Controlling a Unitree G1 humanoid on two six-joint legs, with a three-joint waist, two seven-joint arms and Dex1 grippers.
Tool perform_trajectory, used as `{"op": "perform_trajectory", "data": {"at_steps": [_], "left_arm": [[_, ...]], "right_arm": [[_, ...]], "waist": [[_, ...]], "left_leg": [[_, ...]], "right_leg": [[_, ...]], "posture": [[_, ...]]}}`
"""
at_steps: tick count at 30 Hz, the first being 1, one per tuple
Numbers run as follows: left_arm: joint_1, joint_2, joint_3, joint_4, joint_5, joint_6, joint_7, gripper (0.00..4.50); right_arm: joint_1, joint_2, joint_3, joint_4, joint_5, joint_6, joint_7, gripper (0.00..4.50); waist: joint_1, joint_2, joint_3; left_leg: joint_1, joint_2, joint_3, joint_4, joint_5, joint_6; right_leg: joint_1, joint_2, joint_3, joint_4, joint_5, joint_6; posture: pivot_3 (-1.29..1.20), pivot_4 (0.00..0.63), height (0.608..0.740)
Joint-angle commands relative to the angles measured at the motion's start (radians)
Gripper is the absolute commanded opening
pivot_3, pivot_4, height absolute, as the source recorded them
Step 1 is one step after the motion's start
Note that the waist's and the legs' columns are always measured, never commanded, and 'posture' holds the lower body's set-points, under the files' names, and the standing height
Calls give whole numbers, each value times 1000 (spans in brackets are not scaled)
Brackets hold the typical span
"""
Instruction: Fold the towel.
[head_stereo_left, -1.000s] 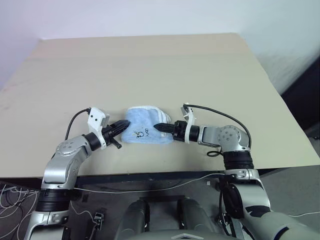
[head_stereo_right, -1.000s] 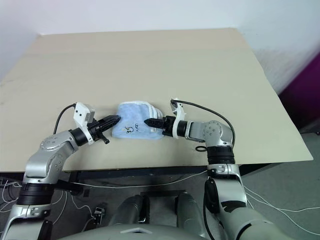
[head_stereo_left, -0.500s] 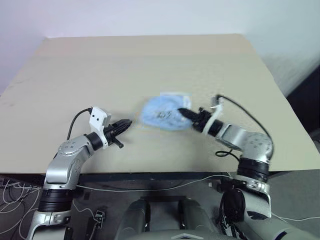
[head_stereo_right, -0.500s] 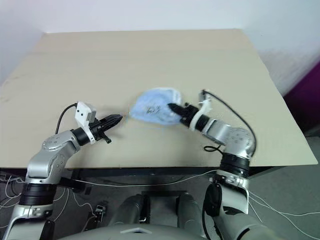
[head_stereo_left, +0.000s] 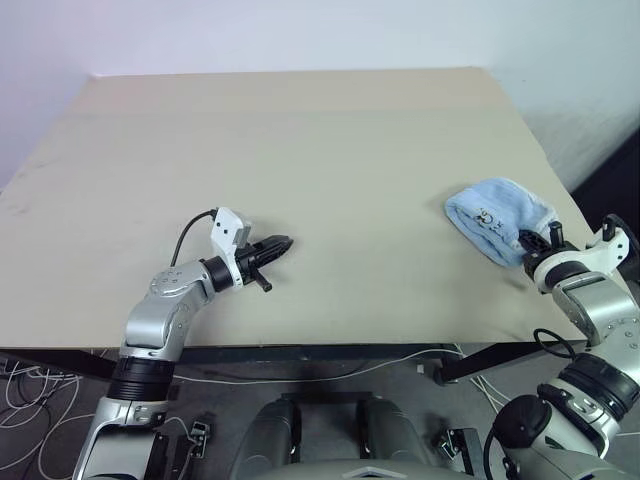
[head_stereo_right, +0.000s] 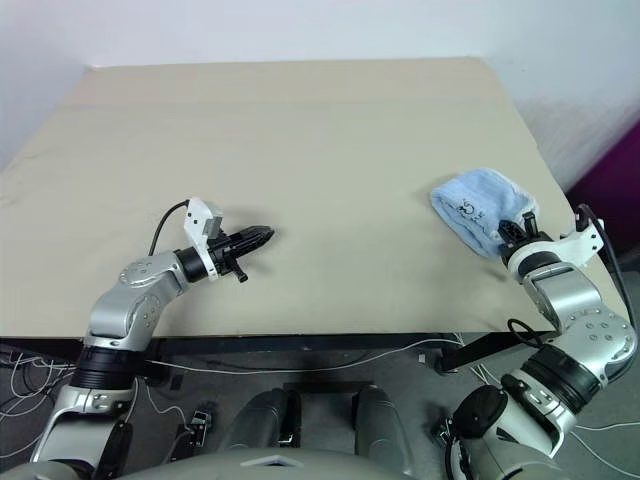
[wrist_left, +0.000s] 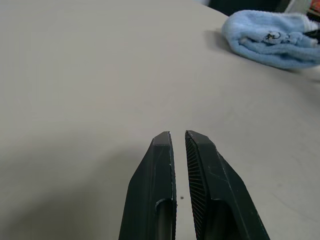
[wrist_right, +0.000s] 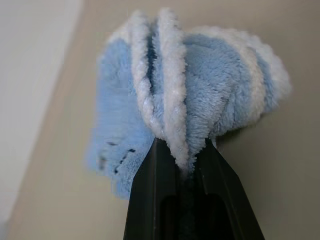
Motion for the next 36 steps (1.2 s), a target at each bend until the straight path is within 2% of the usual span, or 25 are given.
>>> {"op": "perform_trajectory", "data": {"at_steps": [1, 4, 5, 12, 16, 23, 27, 29, 32, 36], "left_arm": [[-24, -9, -11, -7, 9, -26, -11, 475], [-25, -14, -14, 5, 14, -33, -17, 475], [-24, -16, -16, 6, 15, -35, -18, 475], [-23, -33, -24, 16, 19, -44, -22, 475], [-29, -36, -22, 30, 23, -48, -27, 475], [-60, -33, -4, 78, 32, -68, -19, 475], [-87, -34, 24, 137, 73, -124, 48, 475], [-92, -27, 32, 158, 87, -143, 65, 475], [-92, -8, 56, 182, 114, -167, 105, 475], [-71, 9, 79, 165, 113, -174, 122, 475]], "right_arm": [[9, -6, 0, -68, 58, -37, -45, 35], [29, -15, 7, -77, 95, -49, -66, 35], [36, -19, 9, -78, 107, -51, -70, 647], [68, -44, 26, -91, 183, -90, -98, 2991], [79, -56, 40, -108, 169, -152, -121, 4415], [98, -130, 120, -133, 4, -308, -37, 4466], [132, -236, 338, -205, -177, -364, 184, 4466], [133, -253, 415, -231, -223, -383, 261, 4466], [144, -303, 634, -290, -347, -423, 447, 4466], [146, -322, 842, -284, -514, -523, 622, 4466]], "waist": [[1, 0, 0], [4, 0, 0], [5, 0, 0], [3, 0, 0], [3, 0, 0], [4, 0, 0], [-1, 0, 0], [-3, 0, 0], [-1, 0, 0], [7, -1, 1]], "left_leg": [[0, 0, 0, 0, 0, 0], [0, 0, 0, 1, 0, 0], [0, 0, 0, 1, 0, 0], [0, 0, 0, 1, 0, 0], [0, 0, 0, 1, 0, 0], [0, 0, 0, 1, 0, 0], [1, 1, 0, 1, 0, 0], [1, 1, 0, 1, 0, 1], [1, 2, 0, 1, 0, 1], [1, 2, 0, 2, 0, 1]], "right_leg": [[0, 0, 0, 0, 0, 0], [1, 0, 0, 0, 0, 0], [1, 0, 0, 0, 0, 0], [1, 0, 0, 0, 0, 0], [1, 1, 0, 0, 0, 0], [2, 1, 0, 0, 0, 0], [2, 2, 0, 0, 0, 0], [1, 3, 0, 0, 0, 0], [2, 3, 0, 0, 0, 0], [2, 3, -1, -1, 0, 0]], "posture": [[0, 150, 740], [0, 150, 740], [0, 150, 740], [0, 150, 740], [0, 150, 740], [0, 150, 740], [0, 150, 740], [0, 150, 740], [0, 150, 740], [0, 150, 740]]}}
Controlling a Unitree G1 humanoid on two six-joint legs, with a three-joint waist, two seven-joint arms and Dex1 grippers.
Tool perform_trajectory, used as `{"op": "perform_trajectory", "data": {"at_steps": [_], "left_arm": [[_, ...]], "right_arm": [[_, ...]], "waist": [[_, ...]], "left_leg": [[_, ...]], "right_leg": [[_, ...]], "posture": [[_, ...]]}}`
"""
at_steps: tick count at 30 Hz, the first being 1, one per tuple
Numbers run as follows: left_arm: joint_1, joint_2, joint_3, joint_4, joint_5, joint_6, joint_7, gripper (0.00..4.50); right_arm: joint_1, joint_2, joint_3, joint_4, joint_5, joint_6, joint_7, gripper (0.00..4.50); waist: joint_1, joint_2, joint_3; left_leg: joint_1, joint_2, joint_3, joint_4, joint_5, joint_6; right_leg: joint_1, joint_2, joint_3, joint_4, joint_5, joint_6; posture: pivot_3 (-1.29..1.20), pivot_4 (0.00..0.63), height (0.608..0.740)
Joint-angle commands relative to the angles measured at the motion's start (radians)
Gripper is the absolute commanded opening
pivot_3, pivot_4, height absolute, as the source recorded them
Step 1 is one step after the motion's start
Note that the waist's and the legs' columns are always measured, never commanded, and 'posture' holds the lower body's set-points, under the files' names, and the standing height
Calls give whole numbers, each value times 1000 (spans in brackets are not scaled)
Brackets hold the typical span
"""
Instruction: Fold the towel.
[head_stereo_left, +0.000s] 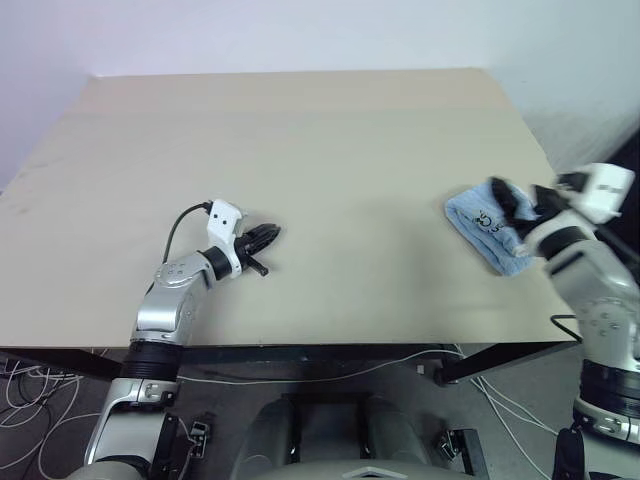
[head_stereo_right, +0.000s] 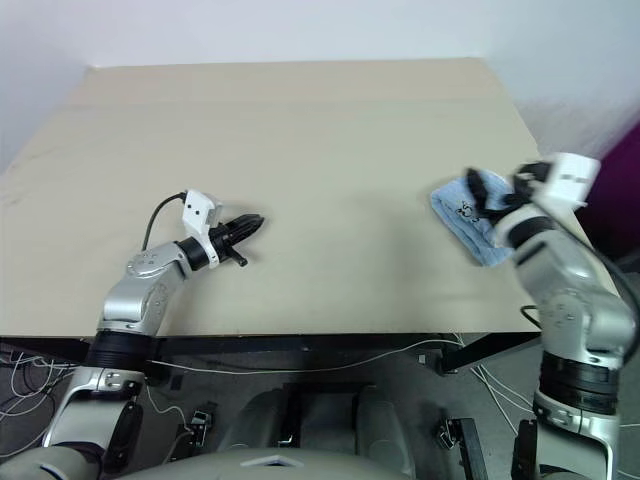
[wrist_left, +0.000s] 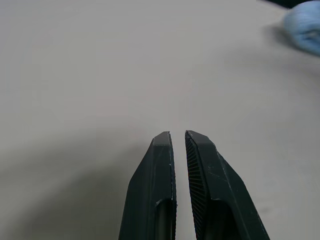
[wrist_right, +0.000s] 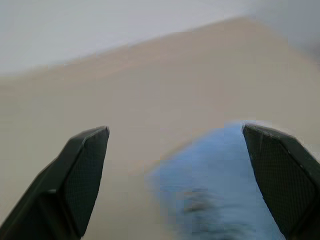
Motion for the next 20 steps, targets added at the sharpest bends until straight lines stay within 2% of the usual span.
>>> {"op": "perform_trajectory", "data": {"at_steps": [1, 4, 8, 14, 20], "left_arm": [[25, 18, 40, -54, 1, -20, 20, 475], [60, 34, 58, -92, 12, -15, 52, 475], [102, 61, 90, -132, 14, -10, 85, 475], [160, 86, 128, -217, 8, 25, 126, 475], [202, 96, 145, -271, 4, 64, 144, 475]], "right_arm": [[-6, -20, 142, -5, -144, -108, 149, 4466], [-27, -1, 222, 40, -232, -174, 221, 4466], [-62, 38, 263, 123, -302, -243, 277, 4466], [-97, 102, 281, 220, -370, -291, 317, 4466], [-81, 144, 279, 216, -399, -290, 336, 4466]], "waist": [[6, 0, 0], [6, -1, 1], [4, -1, 1], [4, -1, 1], [5, -1, 1]], "left_leg": [[0, -1, 0, 0, 0, 0], [0, -1, -1, 1, 0, 0], [0, -1, -2, 0, 0, 0], [0, -1, -2, 0, 0, -1], [0, -1, -2, 0, 0, -1]], "right_leg": [[0, -1, 0, 0, 0, 0], [0, -2, 0, 0, 0, 0], [0, -2, -1, 0, 0, 0], [0, -2, 0, 0, 0, 0], [0, -4, -1, 0, 0, 0]], "posture": [[0, 150, 740], [0, 150, 740], [0, 150, 740], [0, 150, 740], [0, 150, 740]]}}
